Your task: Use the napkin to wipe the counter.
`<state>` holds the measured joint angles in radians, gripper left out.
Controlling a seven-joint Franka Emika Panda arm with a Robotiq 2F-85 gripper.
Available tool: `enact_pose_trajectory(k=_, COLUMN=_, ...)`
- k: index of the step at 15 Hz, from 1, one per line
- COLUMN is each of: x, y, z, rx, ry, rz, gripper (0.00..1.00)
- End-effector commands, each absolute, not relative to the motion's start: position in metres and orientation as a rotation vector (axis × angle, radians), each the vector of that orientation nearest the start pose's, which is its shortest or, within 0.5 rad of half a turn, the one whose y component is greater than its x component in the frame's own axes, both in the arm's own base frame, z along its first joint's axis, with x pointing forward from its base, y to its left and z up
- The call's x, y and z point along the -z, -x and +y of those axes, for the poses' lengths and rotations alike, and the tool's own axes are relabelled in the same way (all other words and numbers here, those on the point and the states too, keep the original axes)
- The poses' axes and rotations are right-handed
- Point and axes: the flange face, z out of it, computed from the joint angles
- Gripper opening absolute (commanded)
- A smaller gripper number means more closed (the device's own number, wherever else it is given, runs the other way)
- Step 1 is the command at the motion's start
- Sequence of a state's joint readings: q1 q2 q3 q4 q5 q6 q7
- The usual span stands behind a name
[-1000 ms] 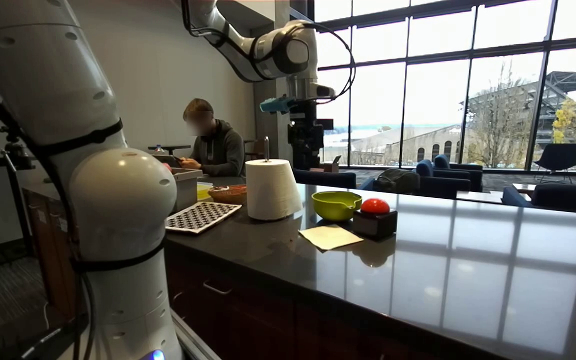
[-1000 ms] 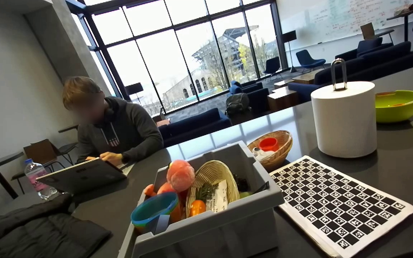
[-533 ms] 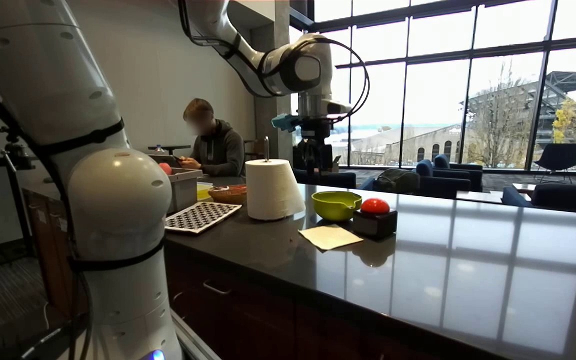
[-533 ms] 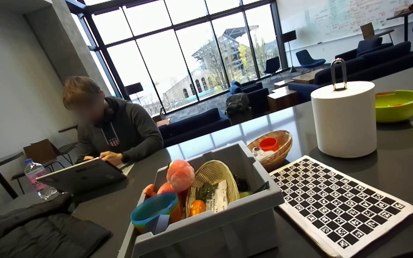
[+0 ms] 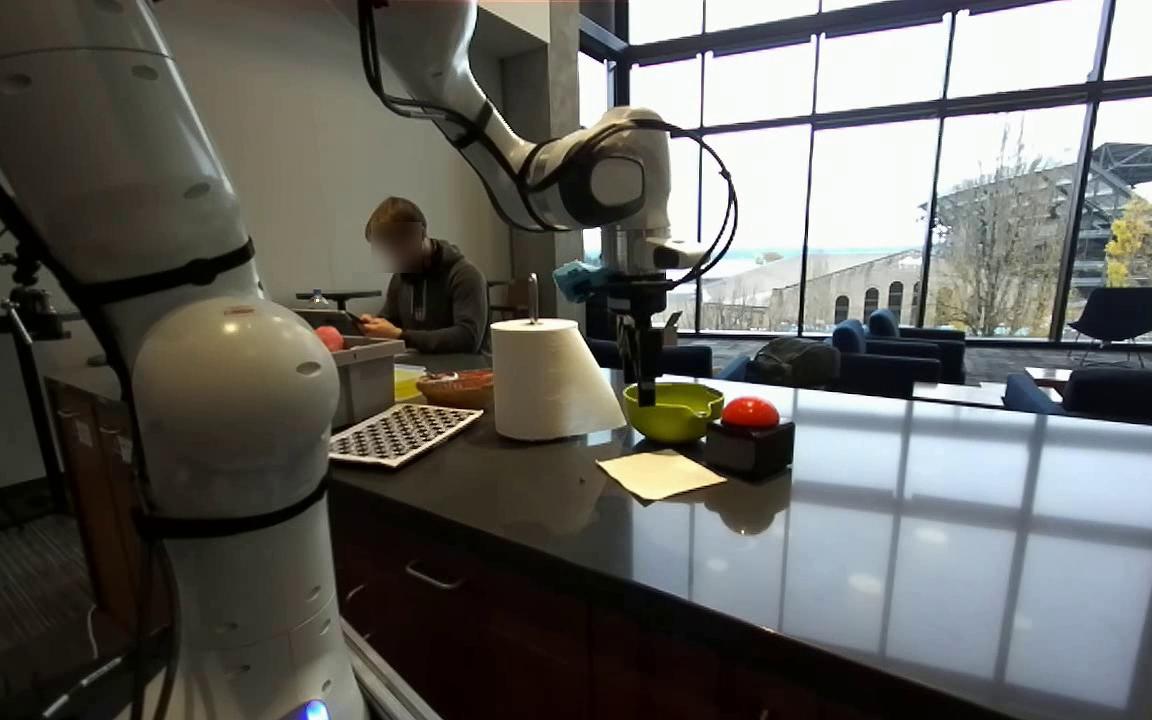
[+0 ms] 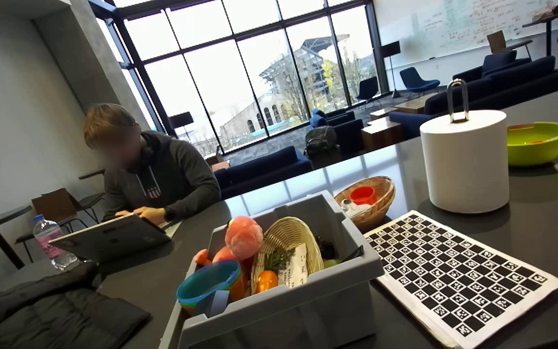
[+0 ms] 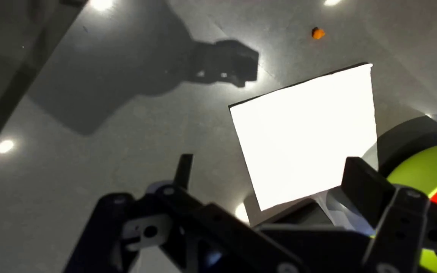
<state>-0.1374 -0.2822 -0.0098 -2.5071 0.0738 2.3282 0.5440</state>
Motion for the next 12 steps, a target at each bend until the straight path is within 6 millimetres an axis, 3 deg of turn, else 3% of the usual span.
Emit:
enact_pose_trajectory(k=1, x=-0.386, y=-0.444, z=-0.068, rx=0.113, ry=2.800, rz=1.181, gripper=1.00)
enact_pose_trajectory(k=9, x=-0.383, y=-0.443, z=-0.066, rx=0.104, ry=2.827, rz=1.154, gripper=1.00)
enact_pose_trajectory(k=12, x=-0.375, y=-0.450, z=-0.063, rx=0.181, ry=2.840, rz=1.095, gripper=1.00)
